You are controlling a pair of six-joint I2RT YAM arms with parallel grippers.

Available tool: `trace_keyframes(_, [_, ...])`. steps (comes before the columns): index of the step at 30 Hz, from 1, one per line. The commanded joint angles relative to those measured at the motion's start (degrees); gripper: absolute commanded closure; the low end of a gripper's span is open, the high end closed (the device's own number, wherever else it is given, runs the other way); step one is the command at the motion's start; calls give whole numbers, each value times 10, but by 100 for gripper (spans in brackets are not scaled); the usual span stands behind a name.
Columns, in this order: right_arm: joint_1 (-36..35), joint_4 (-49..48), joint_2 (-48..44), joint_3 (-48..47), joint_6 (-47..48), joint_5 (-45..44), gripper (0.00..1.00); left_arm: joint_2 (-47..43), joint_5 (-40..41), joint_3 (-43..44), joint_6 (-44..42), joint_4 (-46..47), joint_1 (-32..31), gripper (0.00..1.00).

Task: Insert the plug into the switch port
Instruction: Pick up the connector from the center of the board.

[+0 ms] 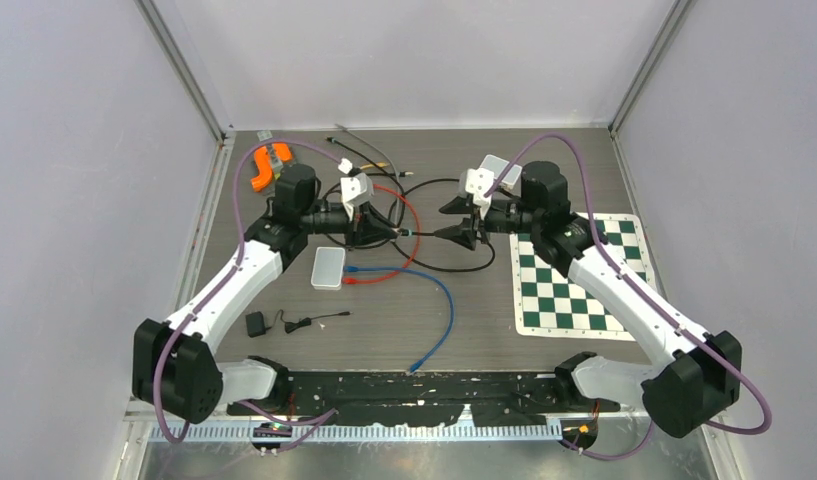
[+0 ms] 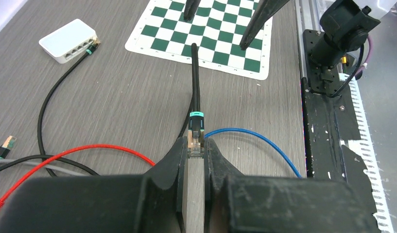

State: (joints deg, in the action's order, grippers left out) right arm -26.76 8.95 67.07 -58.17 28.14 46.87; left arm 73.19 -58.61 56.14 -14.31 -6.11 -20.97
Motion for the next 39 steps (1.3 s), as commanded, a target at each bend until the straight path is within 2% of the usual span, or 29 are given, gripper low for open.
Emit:
trace_keyframes(1, [2,-57,23,-12,-27,56,47,-27,-22,-11,-18,33,2,100])
trace_keyframes(8, [-7,-80,73,-23,-42,80,49,-25,-28,-23,-27,35,2,100])
trace_keyframes(19, [-54,-86,131,-42,-31,61,50,-20,-29,-30,-11,56,2,100])
trace_keyframes(27, [-67,-86,158,-69,-21,53,71,-17,-32,-44,1,84,2,100])
trace_keyframes(29, [-67,-86,157,-68,-19,51,80,-16,-32,-44,0,84,2,100])
trace_keyframes(31, [-69,-86,155,-61,-15,48,93,-16,-32,-44,0,85,2,100])
trace_keyframes(36, [-69,-106,143,-45,-10,42,95,-16,-17,-41,10,87,2,100])
trace_keyframes(37, [-69,-104,142,-44,-5,37,95,-15,-4,-38,18,85,2,92])
trace_keyframes(39, [-68,-103,137,-40,-1,15,95,-17,20,-27,25,65,4,63])
